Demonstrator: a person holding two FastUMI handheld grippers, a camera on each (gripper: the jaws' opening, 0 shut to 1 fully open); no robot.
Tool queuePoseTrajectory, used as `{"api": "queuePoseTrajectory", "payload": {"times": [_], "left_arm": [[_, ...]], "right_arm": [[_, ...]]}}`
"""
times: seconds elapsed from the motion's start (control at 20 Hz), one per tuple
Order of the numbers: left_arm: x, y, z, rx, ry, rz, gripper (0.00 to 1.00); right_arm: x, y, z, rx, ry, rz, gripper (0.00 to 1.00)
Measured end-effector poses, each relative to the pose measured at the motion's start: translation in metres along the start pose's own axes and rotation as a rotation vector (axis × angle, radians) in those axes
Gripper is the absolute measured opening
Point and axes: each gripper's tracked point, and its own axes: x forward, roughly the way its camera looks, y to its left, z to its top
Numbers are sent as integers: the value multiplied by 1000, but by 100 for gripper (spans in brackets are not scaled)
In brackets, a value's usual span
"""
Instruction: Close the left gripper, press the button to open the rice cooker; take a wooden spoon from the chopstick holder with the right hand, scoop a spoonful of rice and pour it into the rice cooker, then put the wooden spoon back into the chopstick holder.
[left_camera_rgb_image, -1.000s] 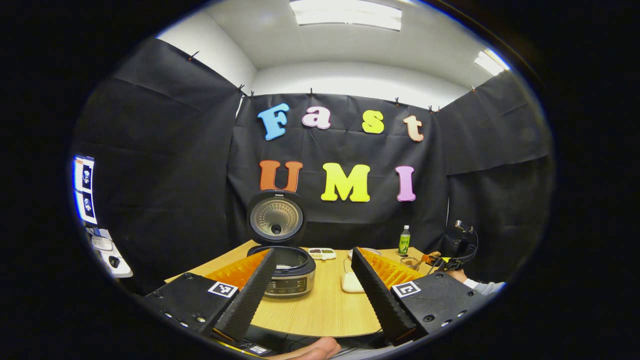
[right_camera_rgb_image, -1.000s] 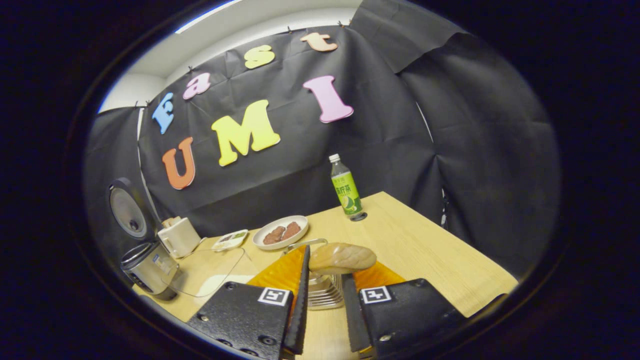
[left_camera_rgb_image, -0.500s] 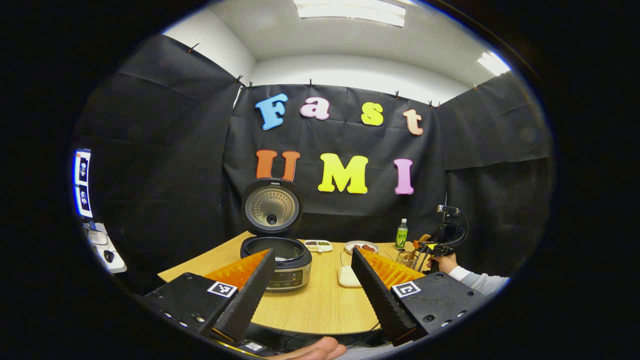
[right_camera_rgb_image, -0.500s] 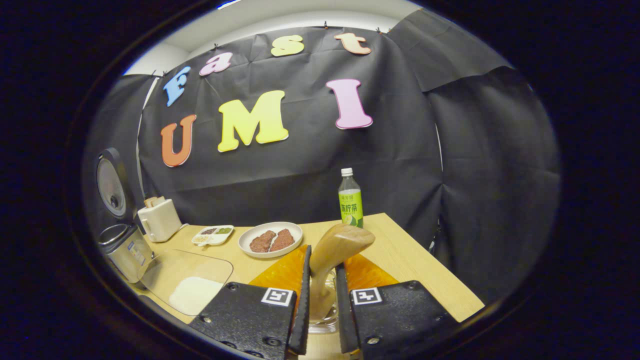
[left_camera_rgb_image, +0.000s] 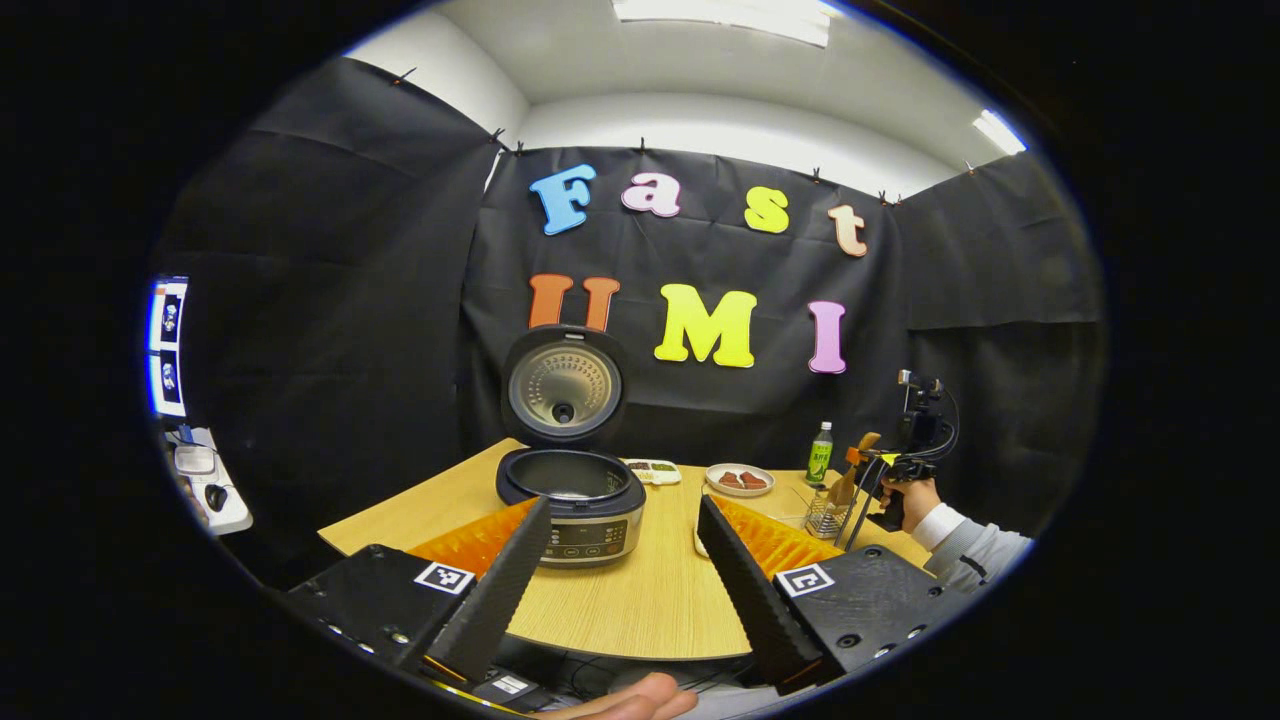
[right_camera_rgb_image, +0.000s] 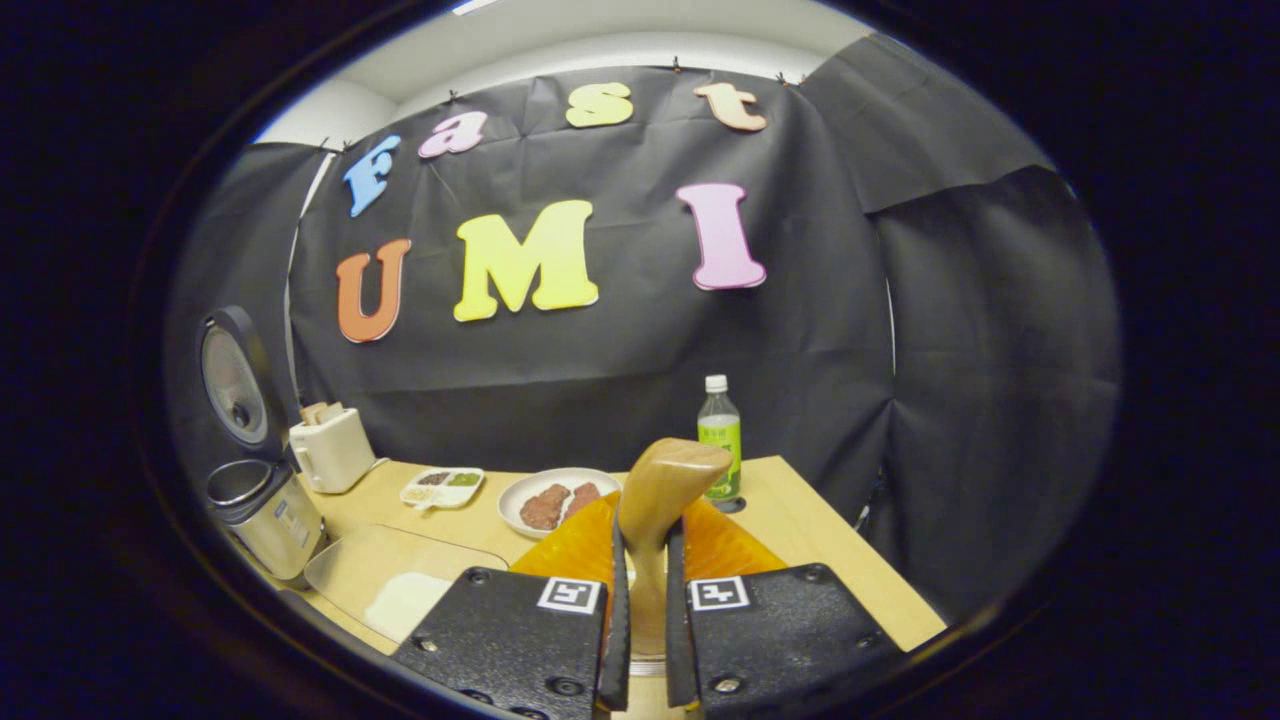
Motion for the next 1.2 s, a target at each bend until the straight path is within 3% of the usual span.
{"api": "queuePoseTrajectory", "payload": {"times": [0.25,0.55,0.75,0.95,1.1,1.2], "left_arm": [[0,5,-5,0,8,6,94],[-2,4,-10,23,22,7,94],[-4,6,-8,31,19,6,94],[-6,12,-9,27,16,9,94],[-4,16,-14,19,22,6,94],[-3,19,-18,13,30,9,94]], "right_arm": [[-32,57,47,-44,-79,105,19],[-46,134,47,-34,-70,234,17],[-25,164,-3,-76,18,245,19],[0,167,-50,-111,98,207,19],[13,153,-67,-163,116,140,18],[13,160,-70,-113,116,164,19]]}}
